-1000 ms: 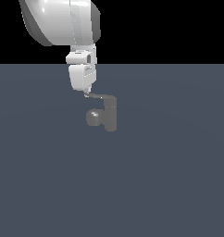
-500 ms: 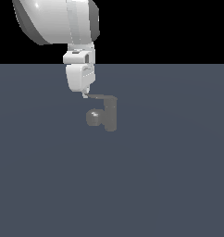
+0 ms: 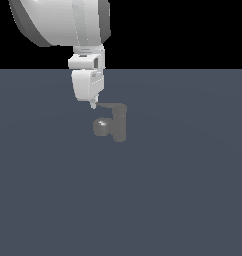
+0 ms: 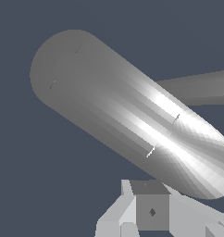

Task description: Turn on the faucet by rotating a designated handle.

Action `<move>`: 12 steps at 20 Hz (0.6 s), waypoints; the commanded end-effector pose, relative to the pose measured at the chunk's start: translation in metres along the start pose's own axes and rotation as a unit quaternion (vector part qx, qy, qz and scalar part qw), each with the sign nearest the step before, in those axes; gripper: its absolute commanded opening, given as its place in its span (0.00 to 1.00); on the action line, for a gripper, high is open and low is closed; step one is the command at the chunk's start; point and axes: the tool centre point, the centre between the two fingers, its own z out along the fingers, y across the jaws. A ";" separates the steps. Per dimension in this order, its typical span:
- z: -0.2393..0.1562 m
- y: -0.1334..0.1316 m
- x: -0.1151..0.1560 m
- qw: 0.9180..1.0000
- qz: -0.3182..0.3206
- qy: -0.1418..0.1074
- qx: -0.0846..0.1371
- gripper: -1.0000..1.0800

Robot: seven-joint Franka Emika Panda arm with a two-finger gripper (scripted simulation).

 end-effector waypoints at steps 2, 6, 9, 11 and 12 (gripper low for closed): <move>0.001 0.010 0.014 1.000 0.006 0.002 -0.002 0.00; 0.001 0.021 0.020 1.000 0.005 0.002 -0.003 0.00; 0.001 0.029 0.025 1.000 0.005 0.002 -0.003 0.00; 0.001 0.031 0.027 1.000 0.005 0.002 -0.003 0.00; 0.000 0.028 0.019 1.000 0.000 0.000 -0.001 0.00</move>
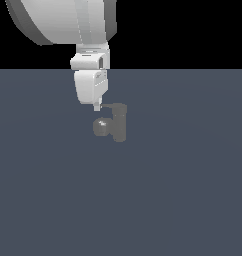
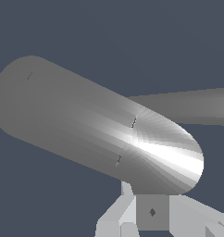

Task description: Turn on the faucet by rotating a designated handle.

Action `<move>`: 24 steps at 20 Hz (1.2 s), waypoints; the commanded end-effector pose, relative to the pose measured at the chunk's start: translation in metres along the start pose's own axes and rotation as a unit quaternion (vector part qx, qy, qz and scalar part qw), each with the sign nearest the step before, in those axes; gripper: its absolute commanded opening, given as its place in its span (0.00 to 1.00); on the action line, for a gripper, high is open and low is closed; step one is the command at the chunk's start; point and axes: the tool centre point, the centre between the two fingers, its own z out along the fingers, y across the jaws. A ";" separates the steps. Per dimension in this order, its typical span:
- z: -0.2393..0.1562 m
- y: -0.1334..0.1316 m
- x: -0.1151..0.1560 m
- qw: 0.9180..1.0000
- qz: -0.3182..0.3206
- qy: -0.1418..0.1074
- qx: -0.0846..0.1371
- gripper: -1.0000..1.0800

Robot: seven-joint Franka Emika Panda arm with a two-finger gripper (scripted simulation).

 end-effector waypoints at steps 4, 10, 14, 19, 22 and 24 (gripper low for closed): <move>0.000 0.005 0.023 1.000 0.001 0.000 -0.001 0.00; 0.001 0.012 0.059 1.000 0.003 0.001 -0.002 0.00; 0.001 0.017 0.085 1.000 0.004 0.001 -0.002 0.00; 0.000 0.010 0.068 1.000 -0.014 -0.002 -0.001 0.00; 0.000 0.004 0.081 1.000 -0.011 -0.001 -0.001 0.00; 0.000 -0.001 0.090 1.000 -0.009 -0.001 -0.001 0.00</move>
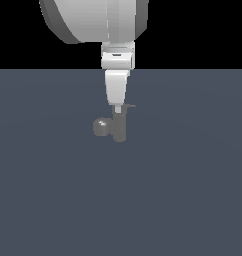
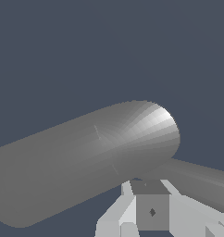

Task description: Turn on the faucet by rotating a designated handle.

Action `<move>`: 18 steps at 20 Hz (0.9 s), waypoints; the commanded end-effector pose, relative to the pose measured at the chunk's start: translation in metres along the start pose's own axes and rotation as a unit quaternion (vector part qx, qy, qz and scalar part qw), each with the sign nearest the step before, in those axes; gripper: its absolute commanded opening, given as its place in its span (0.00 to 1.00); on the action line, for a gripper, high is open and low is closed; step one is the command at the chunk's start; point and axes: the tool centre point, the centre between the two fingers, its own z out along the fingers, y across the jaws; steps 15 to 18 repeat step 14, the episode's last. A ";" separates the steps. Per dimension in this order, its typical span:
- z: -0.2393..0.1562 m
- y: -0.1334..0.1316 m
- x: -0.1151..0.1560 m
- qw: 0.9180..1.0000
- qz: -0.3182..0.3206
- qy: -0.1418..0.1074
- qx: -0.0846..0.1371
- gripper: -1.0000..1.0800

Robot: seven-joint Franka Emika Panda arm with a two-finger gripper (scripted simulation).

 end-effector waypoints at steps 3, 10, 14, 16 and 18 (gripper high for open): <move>0.001 -0.014 0.036 1.000 0.018 0.003 0.004 0.00; 0.001 -0.027 0.066 1.000 0.024 0.004 0.004 0.00; 0.001 -0.032 0.079 1.000 0.027 0.004 0.004 0.00; 0.001 -0.032 0.079 1.000 0.027 0.004 0.004 0.00; 0.001 -0.032 0.079 1.000 0.027 0.004 0.004 0.00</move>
